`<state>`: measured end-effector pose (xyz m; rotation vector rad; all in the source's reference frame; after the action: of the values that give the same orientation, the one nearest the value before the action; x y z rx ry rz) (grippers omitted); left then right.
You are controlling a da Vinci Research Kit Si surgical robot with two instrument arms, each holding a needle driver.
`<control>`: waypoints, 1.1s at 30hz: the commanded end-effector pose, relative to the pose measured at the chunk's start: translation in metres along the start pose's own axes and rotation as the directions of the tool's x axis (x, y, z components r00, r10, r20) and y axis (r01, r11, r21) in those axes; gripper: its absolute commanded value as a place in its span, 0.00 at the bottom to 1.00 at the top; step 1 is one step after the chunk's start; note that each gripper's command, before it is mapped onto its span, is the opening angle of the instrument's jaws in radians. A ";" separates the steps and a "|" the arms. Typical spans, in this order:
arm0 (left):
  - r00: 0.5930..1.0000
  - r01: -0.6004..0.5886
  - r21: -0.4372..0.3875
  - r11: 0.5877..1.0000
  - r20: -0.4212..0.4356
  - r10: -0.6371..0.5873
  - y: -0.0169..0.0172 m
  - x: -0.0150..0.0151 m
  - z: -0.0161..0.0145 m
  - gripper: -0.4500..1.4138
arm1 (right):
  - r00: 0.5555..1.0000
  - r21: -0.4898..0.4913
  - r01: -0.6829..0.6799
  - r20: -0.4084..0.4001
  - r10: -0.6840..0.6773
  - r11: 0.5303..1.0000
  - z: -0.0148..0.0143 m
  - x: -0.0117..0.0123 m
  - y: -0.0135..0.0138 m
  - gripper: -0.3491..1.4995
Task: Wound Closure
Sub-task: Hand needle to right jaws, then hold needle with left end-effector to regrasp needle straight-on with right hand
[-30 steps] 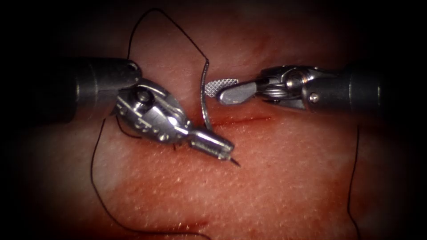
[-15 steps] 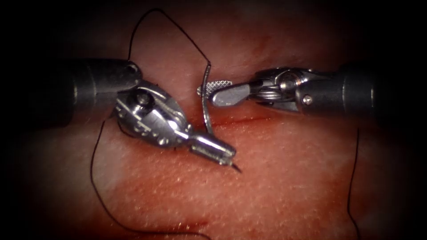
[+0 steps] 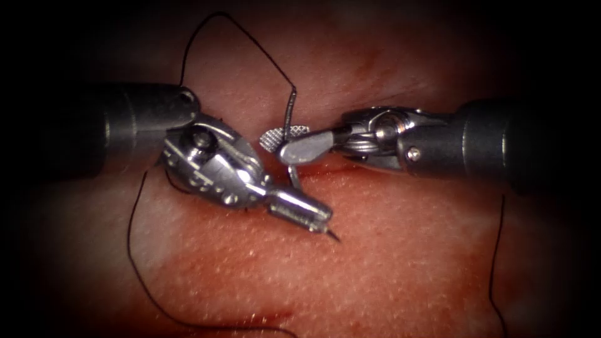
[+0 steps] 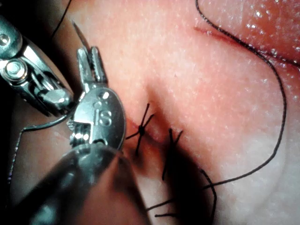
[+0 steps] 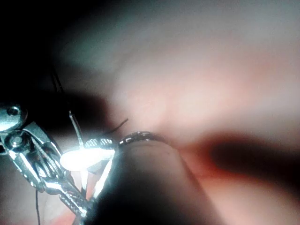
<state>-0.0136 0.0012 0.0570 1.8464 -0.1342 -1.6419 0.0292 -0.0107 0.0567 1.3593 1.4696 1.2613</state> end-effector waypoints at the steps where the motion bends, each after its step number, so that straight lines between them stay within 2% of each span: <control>1: 1.000 -0.003 0.000 1.000 -0.001 0.003 -0.0003 -0.0006 0.0003 0.00 | 1.000 0.002 0.003 0.003 -0.003 1.000 0.0007 0.0002 0.0005 0.59; 2: 1.000 0.003 0.000 1.000 -0.001 -0.003 -0.0003 -0.0006 0.0003 0.00 | 1.000 0.000 0.009 0.005 -0.009 1.000 0.0007 0.0002 0.0005 0.39; 3: 1.000 0.003 0.000 1.000 -0.001 -0.003 -0.0003 -0.0005 0.0003 0.00 | 1.000 -0.006 0.026 0.012 -0.026 1.000 0.0006 0.0002 0.0005 0.13; 4: 1.000 0.003 0.000 1.000 -0.002 -0.003 -0.0003 -0.0005 0.0003 0.00 | 0.999 -0.014 0.032 0.017 -0.031 0.999 0.0006 0.0002 0.0005 0.00; 10: 0.999 0.031 0.000 1.000 -0.007 -0.031 -0.0004 -0.0001 0.0004 0.00 | 0.996 -0.039 0.084 0.009 -0.084 0.996 0.0004 0.0007 0.0008 0.00; 13: 0.997 0.079 0.013 0.997 -0.014 -0.079 -0.0006 0.0000 0.0003 0.52 | 0.994 -0.048 0.107 0.003 -0.107 0.993 0.0001 0.0010 0.0009 0.00; 14: 0.996 0.089 0.033 0.995 -0.019 -0.088 -0.0007 0.0001 0.0002 0.64 | 0.994 -0.054 0.106 -0.001 -0.106 0.993 0.0000 0.0011 0.0010 0.00; 16: 0.995 0.099 0.066 0.993 -0.023 -0.097 -0.0009 0.0002 0.0002 0.74 | 0.992 -0.083 0.121 -0.019 -0.123 0.989 -0.0004 0.0015 0.0010 0.00; 18: 0.994 0.106 0.105 0.989 -0.004 -0.106 -0.0012 0.0002 0.0002 0.79 | 0.991 -0.133 0.115 -0.053 -0.123 0.984 -0.0008 0.0020 0.0010 0.00; 23: 0.983 0.118 0.185 0.976 0.119 -0.142 -0.0018 0.0001 0.0010 0.83 | 0.975 -0.291 0.102 -0.163 -0.154 0.951 -0.0024 0.0030 0.0004 0.00; 26: 0.964 0.118 0.240 0.963 0.204 -0.169 -0.0018 -0.0001 0.0014 0.77 | 0.967 -0.336 0.106 -0.186 -0.176 0.936 -0.0030 0.0031 0.0001 0.00; 31: 0.910 0.114 0.372 0.921 0.332 -0.247 -0.0015 -0.0010 0.0020 0.68 | 0.954 -0.400 0.066 -0.243 -0.176 0.914 -0.0034 0.0032 -0.0001 0.00; 33: 0.896 0.132 0.394 0.909 0.345 -0.280 -0.0014 -0.0012 0.0020 0.66 | 0.953 -0.406 0.053 -0.253 -0.169 0.912 -0.0034 0.0032 -0.0001 0.00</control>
<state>-0.0155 0.0018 0.0572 1.8244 -0.4343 -2.2750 0.0246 -0.0085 0.0573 0.8381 1.3508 1.6355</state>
